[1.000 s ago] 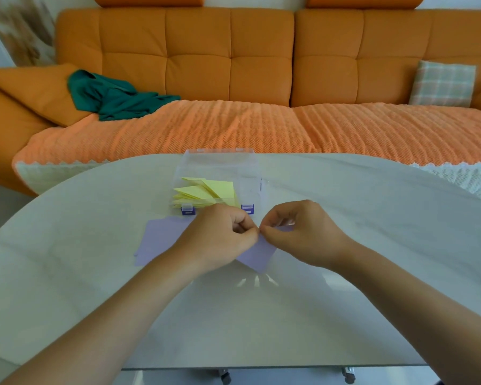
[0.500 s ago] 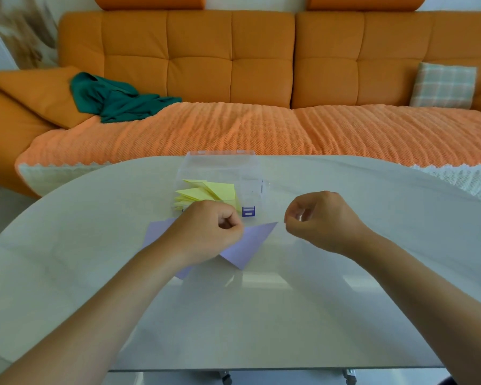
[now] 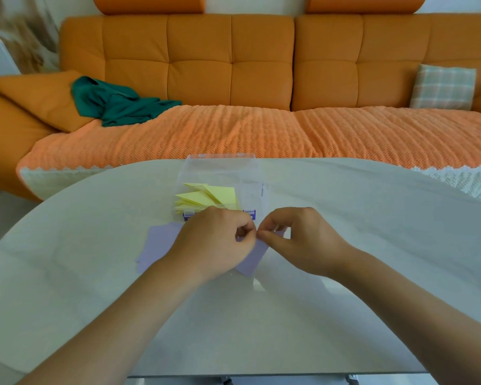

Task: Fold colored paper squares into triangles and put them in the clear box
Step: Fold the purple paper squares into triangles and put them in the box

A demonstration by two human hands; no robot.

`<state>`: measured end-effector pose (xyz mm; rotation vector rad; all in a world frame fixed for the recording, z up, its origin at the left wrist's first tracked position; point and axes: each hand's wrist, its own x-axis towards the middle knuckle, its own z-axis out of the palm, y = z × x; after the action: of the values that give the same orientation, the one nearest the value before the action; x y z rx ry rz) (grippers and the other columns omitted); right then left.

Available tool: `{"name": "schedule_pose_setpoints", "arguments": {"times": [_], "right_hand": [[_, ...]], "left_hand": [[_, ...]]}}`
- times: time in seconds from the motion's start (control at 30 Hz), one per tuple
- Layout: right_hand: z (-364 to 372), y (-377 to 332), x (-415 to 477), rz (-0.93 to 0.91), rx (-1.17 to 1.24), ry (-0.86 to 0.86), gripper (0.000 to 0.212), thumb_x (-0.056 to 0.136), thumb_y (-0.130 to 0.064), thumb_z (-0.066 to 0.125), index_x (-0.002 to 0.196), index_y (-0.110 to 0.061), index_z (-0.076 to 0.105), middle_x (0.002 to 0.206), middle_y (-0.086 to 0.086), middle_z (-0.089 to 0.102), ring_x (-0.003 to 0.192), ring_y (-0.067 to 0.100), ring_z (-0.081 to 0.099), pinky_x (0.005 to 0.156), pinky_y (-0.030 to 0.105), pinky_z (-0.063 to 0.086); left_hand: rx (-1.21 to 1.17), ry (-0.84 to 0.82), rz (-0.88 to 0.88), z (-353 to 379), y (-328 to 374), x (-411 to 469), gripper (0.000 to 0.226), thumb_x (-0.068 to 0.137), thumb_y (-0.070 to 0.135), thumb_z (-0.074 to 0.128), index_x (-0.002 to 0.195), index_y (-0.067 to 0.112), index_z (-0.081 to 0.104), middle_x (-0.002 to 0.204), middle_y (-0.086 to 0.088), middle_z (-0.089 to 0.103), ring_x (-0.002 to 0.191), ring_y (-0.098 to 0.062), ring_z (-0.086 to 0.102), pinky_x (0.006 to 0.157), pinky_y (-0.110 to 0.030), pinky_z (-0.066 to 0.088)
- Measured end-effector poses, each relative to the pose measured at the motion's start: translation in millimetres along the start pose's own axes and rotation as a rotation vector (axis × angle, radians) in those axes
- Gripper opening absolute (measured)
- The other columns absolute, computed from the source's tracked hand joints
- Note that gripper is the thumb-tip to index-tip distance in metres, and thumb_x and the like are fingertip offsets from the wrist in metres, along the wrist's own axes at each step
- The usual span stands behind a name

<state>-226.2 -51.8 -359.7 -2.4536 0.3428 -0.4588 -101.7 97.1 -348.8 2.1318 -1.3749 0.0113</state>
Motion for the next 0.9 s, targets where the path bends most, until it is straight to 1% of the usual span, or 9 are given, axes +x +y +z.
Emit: {"name": "schedule_pose_setpoints", "arguments": {"times": [0.07, 0.2, 0.4, 0.5, 0.57, 0.67, 0.73, 0.83, 0.9], "right_hand": [[-0.1, -0.8, 0.3, -0.014, -0.006, 0.013, 0.008, 0.09, -0.028, 0.069, 0.085, -0.029, 0.076, 0.084, -0.018, 0.071, 0.081, 0.006, 0.064, 0.078, 0.033, 0.054], [-4.2, 3.6, 3.0, -0.001, -0.014, 0.053, 0.016, 0.091, -0.027, 0.068, 0.079, -0.037, 0.07, 0.082, -0.015, 0.072, 0.08, 0.007, 0.065, 0.078, 0.036, 0.055], [-18.3, 17.9, 7.3, 0.087, -0.053, 0.146, 0.022, 0.09, -0.025, 0.068, 0.074, -0.039, 0.067, 0.077, -0.015, 0.071, 0.076, 0.005, 0.063, 0.073, 0.028, 0.053], [-19.2, 22.6, 9.1, 0.123, -0.06, 0.148, 0.022, 0.092, -0.024, 0.067, 0.074, -0.037, 0.067, 0.074, -0.016, 0.069, 0.074, 0.006, 0.061, 0.07, 0.027, 0.051], [-22.2, 24.0, 10.4, 0.136, -0.005, 0.135, 0.023, 0.092, -0.022, 0.067, 0.074, -0.036, 0.068, 0.069, -0.017, 0.067, 0.067, 0.007, 0.06, 0.063, 0.024, 0.049], [-28.7, 21.5, 10.9, 0.132, 0.131, 0.015, 0.024, 0.091, -0.02, 0.07, 0.074, -0.037, 0.072, 0.071, -0.018, 0.068, 0.057, 0.002, 0.056, 0.057, 0.013, 0.046], [-28.8, 17.9, 10.3, 0.107, 0.161, -0.097, 0.021, 0.09, -0.022, 0.073, 0.078, -0.039, 0.075, 0.075, -0.014, 0.071, 0.057, 0.003, 0.056, 0.06, 0.016, 0.049], [-24.7, 13.5, 9.3, 0.056, 0.167, -0.196, 0.016, 0.088, -0.024, 0.075, 0.083, -0.039, 0.076, 0.077, -0.005, 0.072, 0.06, 0.005, 0.055, 0.063, 0.024, 0.05], [-22.8, 12.5, 9.3, 0.03, 0.177, -0.179, 0.014, 0.087, -0.024, 0.076, 0.082, -0.037, 0.076, 0.077, -0.006, 0.072, 0.06, 0.003, 0.053, 0.061, 0.024, 0.048]], "left_hand": [[0.0, 0.01, 0.006, -1.6, 0.6, 1.1, 0.012, 0.081, 0.027, 0.065, 0.069, 0.026, 0.067, 0.064, 0.01, 0.066, 0.065, -0.01, 0.06, 0.061, -0.036, 0.052], [-0.088, -0.071, -0.025, -9.6, -8.0, 2.4, 0.01, 0.079, 0.02, 0.067, 0.069, 0.021, 0.068, 0.068, 0.008, 0.069, 0.069, -0.011, 0.065, 0.066, -0.037, 0.054], [-0.038, -0.141, -0.047, -27.4, -27.9, 8.4, 0.014, 0.078, 0.014, 0.068, 0.065, 0.018, 0.067, 0.065, 0.007, 0.068, 0.069, -0.013, 0.065, 0.069, -0.037, 0.053], [0.049, -0.179, -0.073, -34.5, -38.1, 9.4, 0.013, 0.077, 0.015, 0.068, 0.065, 0.019, 0.067, 0.062, 0.009, 0.065, 0.064, -0.006, 0.059, 0.064, -0.031, 0.05], [0.099, -0.146, -0.109, -38.0, -46.0, 10.2, 0.015, 0.078, 0.017, 0.067, 0.064, 0.021, 0.067, 0.061, 0.011, 0.064, 0.062, -0.004, 0.057, 0.061, -0.027, 0.049], [-0.08, -0.053, -0.164, -35.5, -48.8, 11.6, 0.017, 0.085, 0.02, 0.065, 0.069, 0.025, 0.071, 0.071, 0.016, 0.071, 0.069, 0.0, 0.065, 0.069, -0.026, 0.053], [-0.285, -0.056, -0.166, -25.5, -40.7, 11.9, 0.014, 0.089, 0.024, 0.066, 0.079, 0.027, 0.075, 0.082, 0.018, 0.074, 0.081, 0.001, 0.068, 0.079, -0.024, 0.052], [-0.502, -0.214, -0.178, -5.7, -27.1, 9.8, 0.013, 0.085, 0.038, 0.065, 0.088, 0.031, 0.076, 0.089, 0.012, 0.076, 0.087, -0.008, 0.069, 0.084, -0.028, 0.052], [-0.52, -0.325, -0.187, 4.6, -22.0, 7.1, 0.008, 0.087, 0.035, 0.07, 0.088, 0.033, 0.077, 0.087, 0.012, 0.076, 0.082, -0.002, 0.068, 0.081, -0.024, 0.051]]}}
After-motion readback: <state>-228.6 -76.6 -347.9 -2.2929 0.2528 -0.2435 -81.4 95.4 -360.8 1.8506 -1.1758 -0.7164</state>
